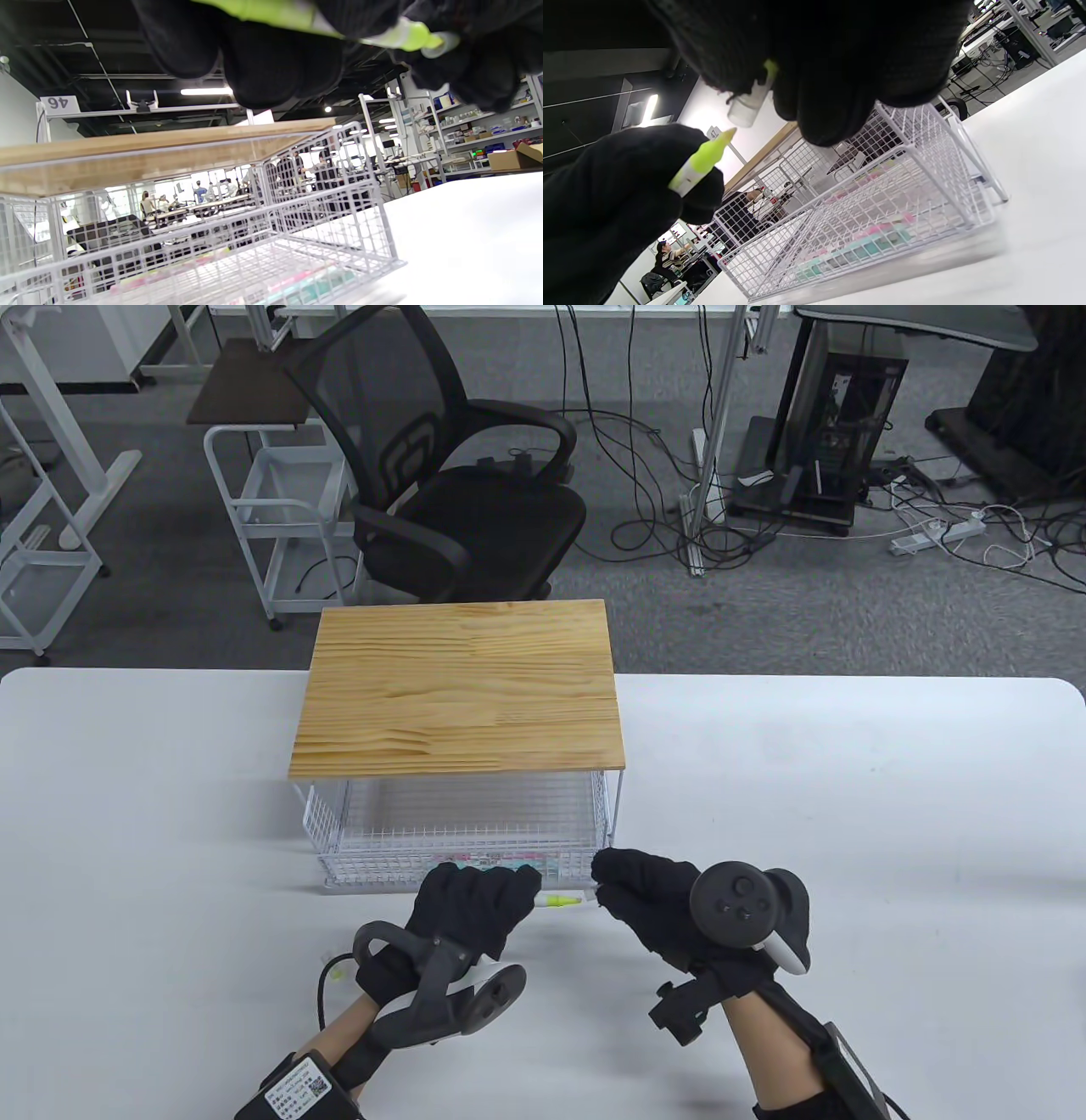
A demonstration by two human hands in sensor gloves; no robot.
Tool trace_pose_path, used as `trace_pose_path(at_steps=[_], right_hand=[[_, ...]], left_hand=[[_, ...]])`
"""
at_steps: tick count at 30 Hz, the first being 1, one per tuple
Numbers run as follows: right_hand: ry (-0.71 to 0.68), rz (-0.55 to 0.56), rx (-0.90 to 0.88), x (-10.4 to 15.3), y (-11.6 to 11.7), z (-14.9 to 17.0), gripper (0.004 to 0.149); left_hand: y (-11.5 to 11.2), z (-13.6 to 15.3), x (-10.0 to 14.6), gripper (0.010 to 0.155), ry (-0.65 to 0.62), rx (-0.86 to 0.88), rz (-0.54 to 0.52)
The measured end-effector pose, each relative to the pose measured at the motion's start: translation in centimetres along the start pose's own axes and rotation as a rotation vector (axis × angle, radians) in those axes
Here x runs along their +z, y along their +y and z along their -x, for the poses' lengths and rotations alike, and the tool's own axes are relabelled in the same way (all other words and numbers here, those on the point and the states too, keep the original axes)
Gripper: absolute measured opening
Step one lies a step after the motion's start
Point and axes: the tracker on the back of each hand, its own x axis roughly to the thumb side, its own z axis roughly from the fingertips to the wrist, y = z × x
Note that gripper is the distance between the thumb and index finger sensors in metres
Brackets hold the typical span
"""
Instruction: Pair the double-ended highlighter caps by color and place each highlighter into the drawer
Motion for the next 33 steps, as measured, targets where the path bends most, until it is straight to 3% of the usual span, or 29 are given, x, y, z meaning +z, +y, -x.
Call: trace_pose_path(at_steps=[21, 33], right_hand=[[-0.064, -0.077, -0.034, -0.1, 2.1, -1.1, 0.045], [-0.041, -0.093, -0.197, -0.2, 3.1, -0.8, 0.044]], left_hand=[[0.4, 0.0, 0.5, 0.051, -0.025, 0.056, -0.038], [1.0, -0.1, 0.8, 0.050, -0.031, 0.067, -0.095]])
